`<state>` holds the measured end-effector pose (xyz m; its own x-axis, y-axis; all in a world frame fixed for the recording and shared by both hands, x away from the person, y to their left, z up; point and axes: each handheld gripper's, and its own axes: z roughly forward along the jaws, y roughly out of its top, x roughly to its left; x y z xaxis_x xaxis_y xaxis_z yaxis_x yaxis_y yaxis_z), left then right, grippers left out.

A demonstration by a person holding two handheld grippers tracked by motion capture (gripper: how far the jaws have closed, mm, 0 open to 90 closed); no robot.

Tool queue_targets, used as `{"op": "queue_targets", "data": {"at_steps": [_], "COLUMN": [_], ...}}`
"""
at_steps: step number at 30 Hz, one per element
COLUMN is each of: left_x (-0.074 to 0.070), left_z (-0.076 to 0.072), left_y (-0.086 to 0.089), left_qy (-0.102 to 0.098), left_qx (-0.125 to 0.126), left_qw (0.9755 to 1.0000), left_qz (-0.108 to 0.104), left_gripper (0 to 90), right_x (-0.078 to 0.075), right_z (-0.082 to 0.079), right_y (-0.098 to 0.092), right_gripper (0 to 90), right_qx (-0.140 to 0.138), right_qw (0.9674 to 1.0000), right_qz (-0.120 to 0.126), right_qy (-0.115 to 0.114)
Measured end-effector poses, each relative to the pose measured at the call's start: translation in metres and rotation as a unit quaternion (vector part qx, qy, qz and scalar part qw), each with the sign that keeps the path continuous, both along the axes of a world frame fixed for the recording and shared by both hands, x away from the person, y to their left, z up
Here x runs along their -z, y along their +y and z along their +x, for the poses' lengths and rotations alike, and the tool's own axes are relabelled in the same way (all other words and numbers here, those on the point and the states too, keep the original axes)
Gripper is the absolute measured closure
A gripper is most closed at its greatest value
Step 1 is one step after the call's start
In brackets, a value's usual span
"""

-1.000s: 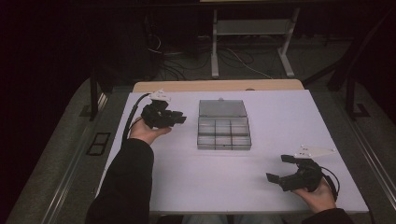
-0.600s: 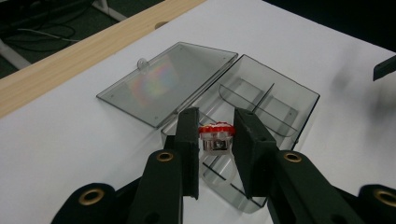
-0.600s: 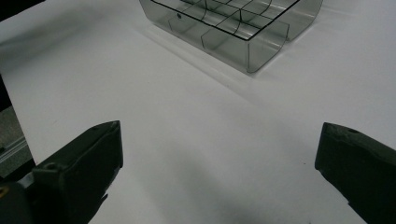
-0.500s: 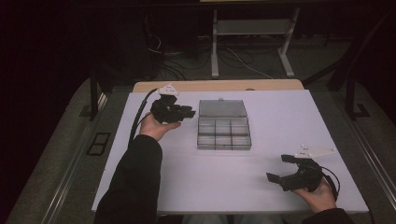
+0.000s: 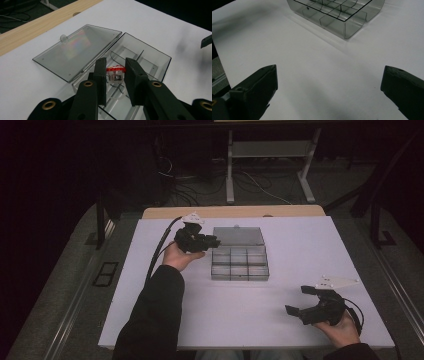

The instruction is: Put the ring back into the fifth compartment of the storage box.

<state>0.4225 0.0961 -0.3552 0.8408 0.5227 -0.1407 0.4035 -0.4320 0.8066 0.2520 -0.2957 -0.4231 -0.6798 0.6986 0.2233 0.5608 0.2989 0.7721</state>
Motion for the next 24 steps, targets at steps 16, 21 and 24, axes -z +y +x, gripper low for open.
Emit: {"op": "queue_targets", "data": {"at_steps": [16, 21, 24], "left_x": [0.017, 0.023, 0.027], "left_z": [0.008, 0.012, 0.014], "left_y": [-0.024, -0.032, -0.037], "left_qy": [0.009, 0.013, 0.015], "left_qx": [0.012, 0.017, 0.017], "left_qw": [0.9999, 0.9998, 0.9997], "left_qz": [-0.005, -0.003, -0.003], "left_gripper": [70.9, 70.9, 70.9], "right_x": [0.000, 0.000, 0.000], "right_z": [0.000, 0.000, 0.000], "right_y": [0.000, 0.001, 0.001], "right_gripper": [0.5, 0.5, 0.5], "right_qx": [0.000, -0.003, -0.002], "right_qw": [1.0000, 1.0000, 1.0000], "right_qz": [0.000, 0.000, 0.000], "right_qy": [0.002, 0.001, 0.001]}}
